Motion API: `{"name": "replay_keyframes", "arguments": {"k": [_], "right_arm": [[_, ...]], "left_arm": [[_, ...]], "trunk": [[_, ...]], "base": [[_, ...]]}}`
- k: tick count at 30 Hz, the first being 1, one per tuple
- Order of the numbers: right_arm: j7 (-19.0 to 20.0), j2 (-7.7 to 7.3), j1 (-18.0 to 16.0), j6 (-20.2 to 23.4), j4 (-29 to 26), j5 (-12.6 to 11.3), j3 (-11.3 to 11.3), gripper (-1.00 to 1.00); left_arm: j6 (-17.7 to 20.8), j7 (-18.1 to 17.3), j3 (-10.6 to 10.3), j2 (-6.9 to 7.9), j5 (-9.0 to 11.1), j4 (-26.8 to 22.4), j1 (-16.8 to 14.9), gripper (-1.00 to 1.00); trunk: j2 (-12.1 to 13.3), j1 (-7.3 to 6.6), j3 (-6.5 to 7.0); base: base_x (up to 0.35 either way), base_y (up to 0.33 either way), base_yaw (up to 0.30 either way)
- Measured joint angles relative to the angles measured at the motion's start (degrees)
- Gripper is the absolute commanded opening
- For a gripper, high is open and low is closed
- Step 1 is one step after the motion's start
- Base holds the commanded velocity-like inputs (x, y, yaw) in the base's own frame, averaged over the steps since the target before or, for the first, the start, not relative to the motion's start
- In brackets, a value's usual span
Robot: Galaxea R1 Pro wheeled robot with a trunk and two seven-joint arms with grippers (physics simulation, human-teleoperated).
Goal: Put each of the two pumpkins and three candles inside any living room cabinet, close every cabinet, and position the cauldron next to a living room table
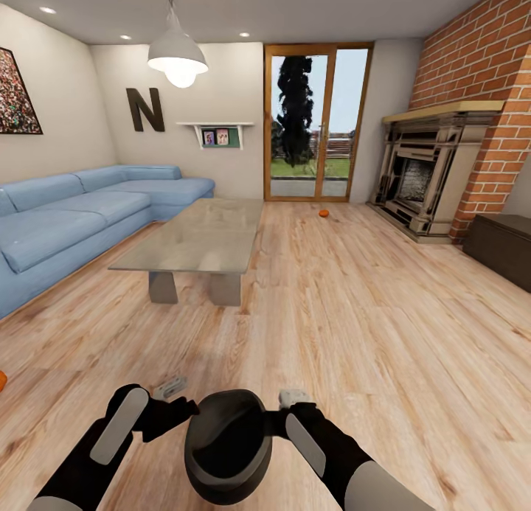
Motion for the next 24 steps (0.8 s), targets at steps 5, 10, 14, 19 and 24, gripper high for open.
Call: {"name": "replay_keyframes", "arguments": {"k": [5,10,14,19,24], "right_arm": [[-0.1,0.00,0.0,-1.8,0.1,0.0,0.0,1.00],[-0.1,0.00,0.0,-2.1,0.1,0.0,0.0,1.00],[-0.1,0.00,0.0,-2.1,0.1,0.1,0.0,1.00],[-0.1,0.00,0.0,-2.1,0.1,0.1,0.0,1.00],[-0.1,0.00,0.0,-2.1,0.1,0.1,0.0,1.00]], "left_arm": [[-0.4,0.0,-1.2,0.02,0.0,0.0,0.0,1.00],[-0.5,0.0,-1.4,0.08,-0.1,0.0,0.0,1.00],[-0.5,0.0,-1.5,0.07,0.0,0.0,-0.1,1.00],[-0.5,0.0,-1.5,0.11,-0.1,0.0,-0.1,1.00],[-0.5,0.0,-1.5,0.06,0.0,0.0,-0.1,1.00]], "trunk": [[0.0,-0.02,0.00],[0.0,-0.01,0.00],[0.0,-0.02,0.00],[0.0,-0.01,0.00],[0.0,0.00,0.00]], "base": [[0.107,0.017,0.000],[0.106,0.043,0.000],[0.115,0.134,0.000],[0.053,0.091,0.000],[0.048,0.053,0.000]]}}
